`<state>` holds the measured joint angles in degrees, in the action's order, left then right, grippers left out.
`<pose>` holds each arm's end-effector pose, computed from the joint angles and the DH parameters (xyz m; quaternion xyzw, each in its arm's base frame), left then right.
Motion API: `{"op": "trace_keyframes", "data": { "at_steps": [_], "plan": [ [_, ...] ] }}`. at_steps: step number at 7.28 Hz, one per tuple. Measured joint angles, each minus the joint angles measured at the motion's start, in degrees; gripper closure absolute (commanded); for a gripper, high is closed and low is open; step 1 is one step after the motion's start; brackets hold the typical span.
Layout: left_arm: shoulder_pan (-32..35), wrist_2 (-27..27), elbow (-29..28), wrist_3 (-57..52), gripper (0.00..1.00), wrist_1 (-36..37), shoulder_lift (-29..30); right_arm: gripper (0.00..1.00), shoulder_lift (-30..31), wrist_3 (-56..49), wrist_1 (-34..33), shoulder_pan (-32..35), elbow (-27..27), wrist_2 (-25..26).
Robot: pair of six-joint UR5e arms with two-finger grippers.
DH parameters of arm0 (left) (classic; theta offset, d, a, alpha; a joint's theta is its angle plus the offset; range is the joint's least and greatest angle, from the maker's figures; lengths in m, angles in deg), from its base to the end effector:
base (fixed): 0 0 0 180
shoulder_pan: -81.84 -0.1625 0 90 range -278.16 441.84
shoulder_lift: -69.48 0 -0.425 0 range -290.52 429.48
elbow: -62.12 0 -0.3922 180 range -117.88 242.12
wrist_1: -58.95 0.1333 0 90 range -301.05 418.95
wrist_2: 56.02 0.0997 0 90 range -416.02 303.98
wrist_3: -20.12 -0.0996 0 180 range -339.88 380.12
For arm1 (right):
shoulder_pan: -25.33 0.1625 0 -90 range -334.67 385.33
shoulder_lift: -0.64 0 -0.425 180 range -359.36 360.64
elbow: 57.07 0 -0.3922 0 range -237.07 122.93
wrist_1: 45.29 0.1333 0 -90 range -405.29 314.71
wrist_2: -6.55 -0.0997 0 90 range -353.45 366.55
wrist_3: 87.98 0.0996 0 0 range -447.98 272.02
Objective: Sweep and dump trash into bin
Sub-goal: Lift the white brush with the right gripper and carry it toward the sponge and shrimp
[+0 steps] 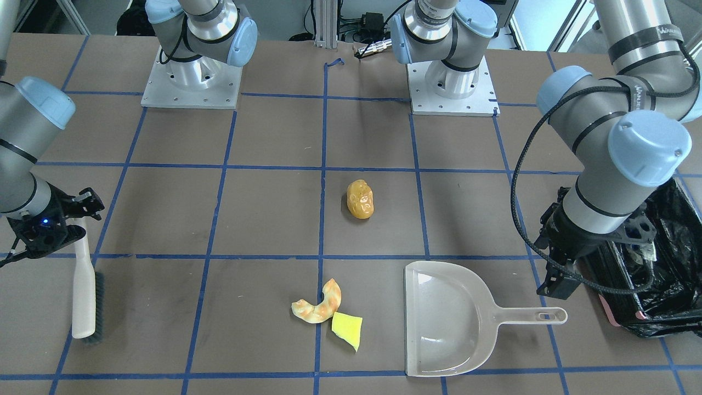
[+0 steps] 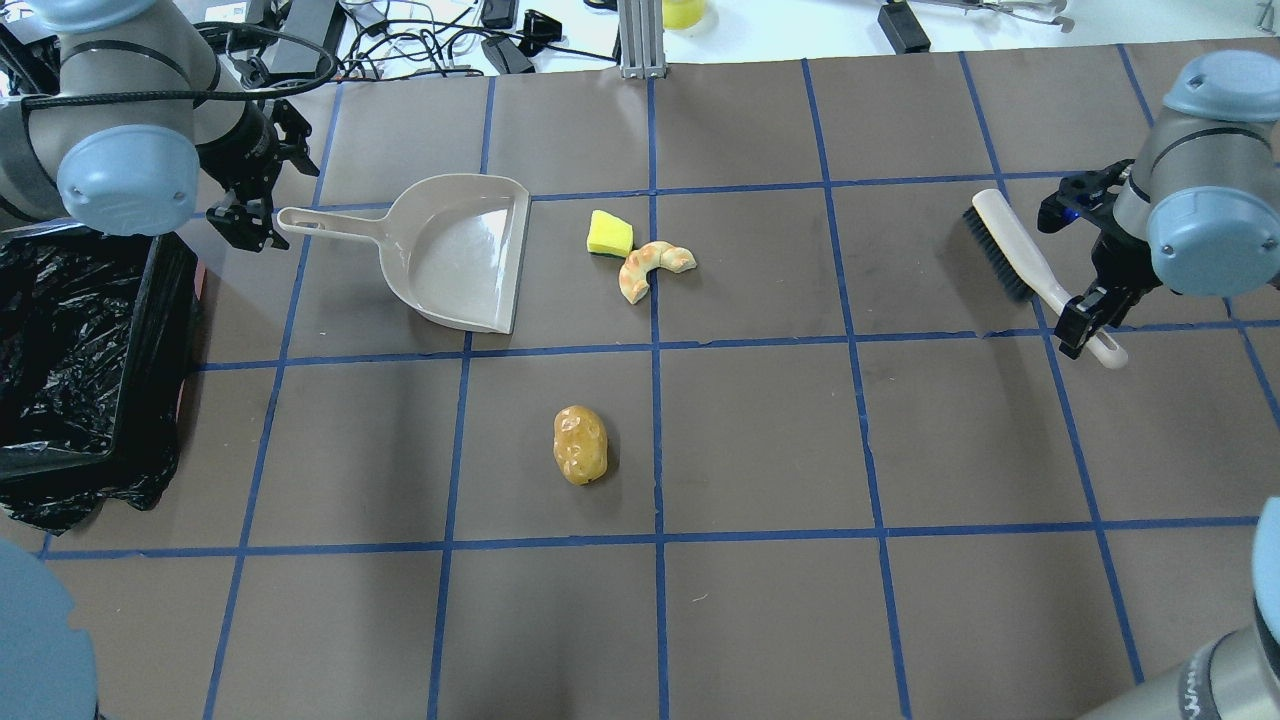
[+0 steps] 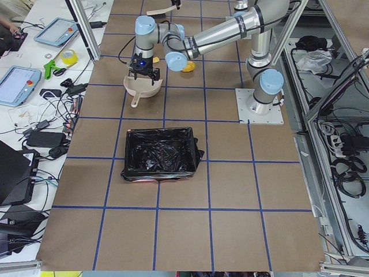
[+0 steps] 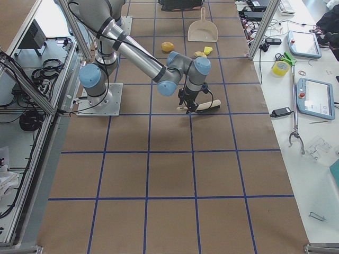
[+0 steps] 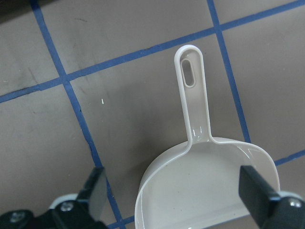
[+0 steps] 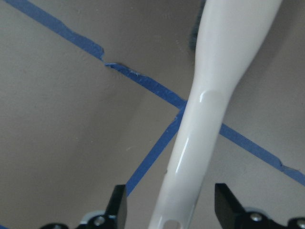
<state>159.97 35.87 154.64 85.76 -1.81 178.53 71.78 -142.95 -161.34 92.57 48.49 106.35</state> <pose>-0.0006 -0.6291 0.3347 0.6254 -0.7773 0.0671 0.0156 -0.1037 -0.5478 0.2314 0.2816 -0.9530 -0.1101 0.0207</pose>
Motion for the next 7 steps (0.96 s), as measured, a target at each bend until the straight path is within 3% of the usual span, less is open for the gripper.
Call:
{"op": "trace_keyframes", "data": {
  "at_steps": [1,3,7],
  "plan": [
    [0.0,0.11,-0.61,1.34,0.04,0.22,1.98,0.72,-0.14,0.11,0.02,0.0,-0.01,0.25],
    [0.0,-0.14,-3.44,2.41,0.03,0.79,5.86,0.89,-0.02,0.76,0.16,0.0,-0.12,0.61],
    [0.0,-0.42,-7.15,2.87,0.03,3.4,12.6,0.9,1.47,5.6,1.91,0.26,-0.82,0.48]
  ]
}}
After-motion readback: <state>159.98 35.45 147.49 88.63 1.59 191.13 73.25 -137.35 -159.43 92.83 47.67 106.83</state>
